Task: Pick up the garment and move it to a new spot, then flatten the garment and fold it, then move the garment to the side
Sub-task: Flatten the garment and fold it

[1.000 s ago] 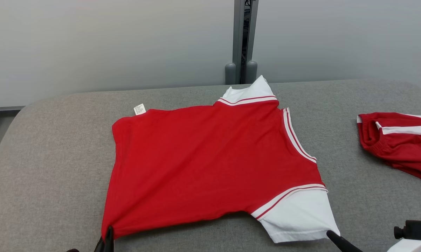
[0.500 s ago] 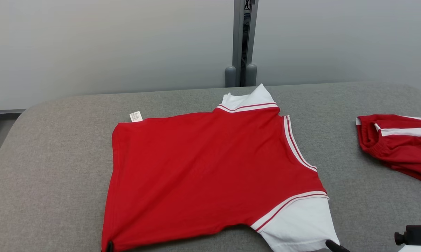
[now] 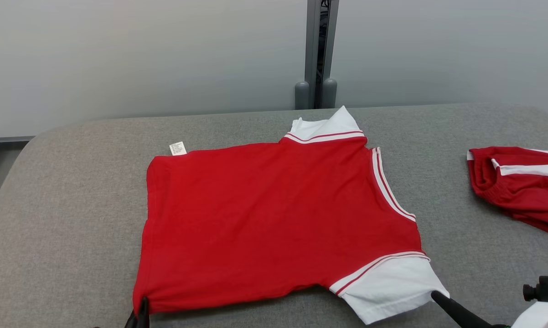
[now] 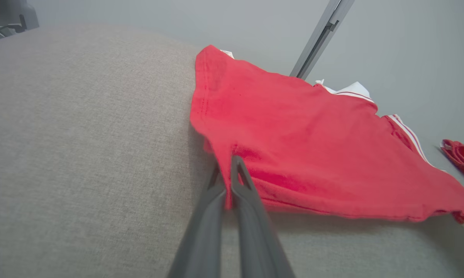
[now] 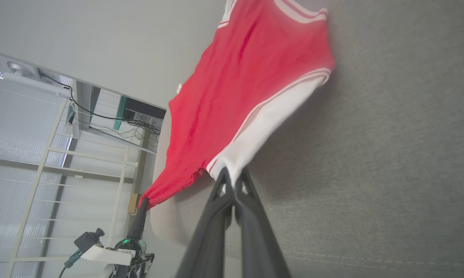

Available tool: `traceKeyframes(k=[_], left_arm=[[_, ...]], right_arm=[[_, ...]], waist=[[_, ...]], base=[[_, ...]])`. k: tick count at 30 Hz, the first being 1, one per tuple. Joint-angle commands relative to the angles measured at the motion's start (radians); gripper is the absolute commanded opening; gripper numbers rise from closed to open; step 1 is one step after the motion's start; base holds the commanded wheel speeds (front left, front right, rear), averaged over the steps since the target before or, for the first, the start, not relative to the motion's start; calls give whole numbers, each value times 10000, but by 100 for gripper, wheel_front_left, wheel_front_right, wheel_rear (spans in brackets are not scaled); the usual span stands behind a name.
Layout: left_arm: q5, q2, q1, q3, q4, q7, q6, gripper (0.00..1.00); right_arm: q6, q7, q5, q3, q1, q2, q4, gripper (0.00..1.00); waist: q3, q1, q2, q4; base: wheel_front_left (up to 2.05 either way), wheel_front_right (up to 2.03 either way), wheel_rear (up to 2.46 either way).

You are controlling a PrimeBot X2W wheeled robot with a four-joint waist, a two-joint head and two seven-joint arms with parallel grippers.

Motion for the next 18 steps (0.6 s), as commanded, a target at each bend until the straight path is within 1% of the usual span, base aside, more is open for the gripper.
traceKeyframes(k=[1, 9, 18], left_arm=[[-50, 50, -220, 10, 3, -42, -26, 0], [97, 48, -823, 31, 157, -42, -3, 0], [156, 47, -1732, 80, 520, -41, 63, 0]], right_arm=[[4, -107, 44, 47, -182, -61, 62, 0], [3, -350, 187, 199, -998, -34, 300, 0], [4, -431, 233, 339, -2283, 427, 1085, 0]], waist=[[21, 0, 0, 6], [331, 0, 0, 48], [1020, 0, 0, -3]], base=[[0, 0, 0], [0, 0, 0], [0, 0, 0]])
